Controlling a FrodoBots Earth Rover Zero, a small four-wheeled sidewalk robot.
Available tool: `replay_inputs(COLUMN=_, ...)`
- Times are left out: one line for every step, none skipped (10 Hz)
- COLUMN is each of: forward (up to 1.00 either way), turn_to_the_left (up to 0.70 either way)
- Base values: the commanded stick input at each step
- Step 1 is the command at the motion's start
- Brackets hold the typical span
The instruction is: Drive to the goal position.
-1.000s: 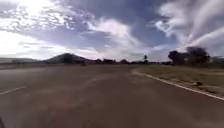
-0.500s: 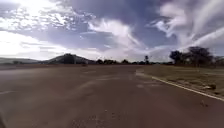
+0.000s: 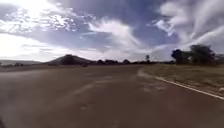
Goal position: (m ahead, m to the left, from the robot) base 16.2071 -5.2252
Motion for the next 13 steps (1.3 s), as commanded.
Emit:
replay_inputs(forward=1.00, turn_to_the_left=0.00)
replay_inputs(forward=1.00, turn_to_the_left=0.00)
replay_inputs(forward=1.00, turn_to_the_left=0.00)
replay_inputs(forward=1.00, turn_to_the_left=0.00)
replay_inputs(forward=1.00, turn_to_the_left=0.00)
replay_inputs(forward=1.00, turn_to_the_left=0.00)
replay_inputs(forward=1.00, turn_to_the_left=0.00)
replay_inputs(forward=1.00, turn_to_the_left=0.00)
replay_inputs(forward=1.00, turn_to_the_left=0.00)
replay_inputs(forward=1.00, turn_to_the_left=0.00)
replay_inputs(forward=1.00, turn_to_the_left=0.00)
replay_inputs(forward=1.00, turn_to_the_left=0.00)
replay_inputs(forward=1.00, turn_to_the_left=0.00)
